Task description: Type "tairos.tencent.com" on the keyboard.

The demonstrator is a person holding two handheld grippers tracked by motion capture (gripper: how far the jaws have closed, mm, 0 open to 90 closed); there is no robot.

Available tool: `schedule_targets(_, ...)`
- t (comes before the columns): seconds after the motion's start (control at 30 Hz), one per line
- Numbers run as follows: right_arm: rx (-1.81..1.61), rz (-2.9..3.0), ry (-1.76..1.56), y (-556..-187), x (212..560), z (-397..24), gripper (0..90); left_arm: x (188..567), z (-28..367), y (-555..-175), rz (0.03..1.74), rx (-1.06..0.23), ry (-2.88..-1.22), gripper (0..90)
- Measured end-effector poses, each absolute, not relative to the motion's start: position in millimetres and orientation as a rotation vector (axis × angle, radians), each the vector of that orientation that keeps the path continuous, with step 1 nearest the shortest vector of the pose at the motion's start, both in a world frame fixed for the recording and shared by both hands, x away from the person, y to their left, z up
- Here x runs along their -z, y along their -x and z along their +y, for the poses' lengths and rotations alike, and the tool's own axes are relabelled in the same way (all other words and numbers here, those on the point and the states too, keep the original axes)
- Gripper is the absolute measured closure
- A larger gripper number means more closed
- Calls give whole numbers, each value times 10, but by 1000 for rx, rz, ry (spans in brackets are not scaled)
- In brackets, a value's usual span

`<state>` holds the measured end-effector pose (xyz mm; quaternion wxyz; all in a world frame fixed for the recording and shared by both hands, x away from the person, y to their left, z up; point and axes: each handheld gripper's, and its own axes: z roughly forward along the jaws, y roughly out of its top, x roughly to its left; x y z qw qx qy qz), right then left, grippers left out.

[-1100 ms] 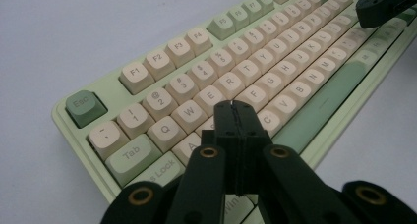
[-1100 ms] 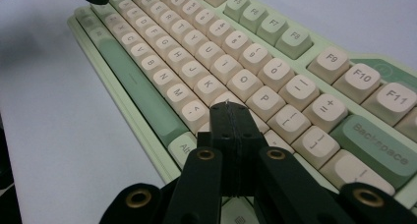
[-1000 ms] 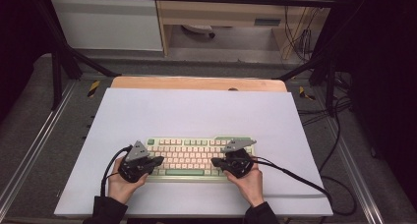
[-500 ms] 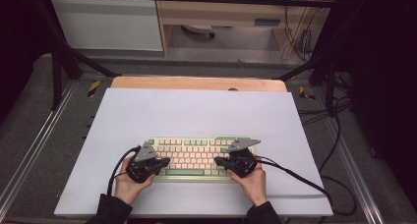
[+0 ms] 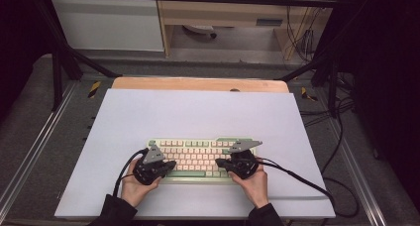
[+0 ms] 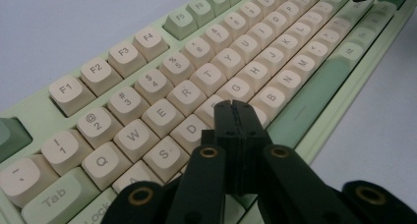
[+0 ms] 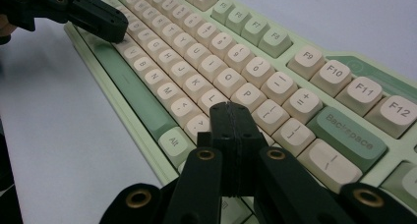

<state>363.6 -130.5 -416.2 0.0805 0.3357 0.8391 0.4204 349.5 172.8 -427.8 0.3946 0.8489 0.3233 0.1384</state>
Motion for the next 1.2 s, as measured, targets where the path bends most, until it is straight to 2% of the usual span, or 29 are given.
schedule_targets(0.57,-1258,2507,-1001,-3634,4160,-1307,900,4297,1721,-3483,815,-348,-2155,899)
schedule_targets(1.2,-1289,2484,-1021,-3629,4115,-1301,900,4163,1966,-3419,838,-374,-2106,899)
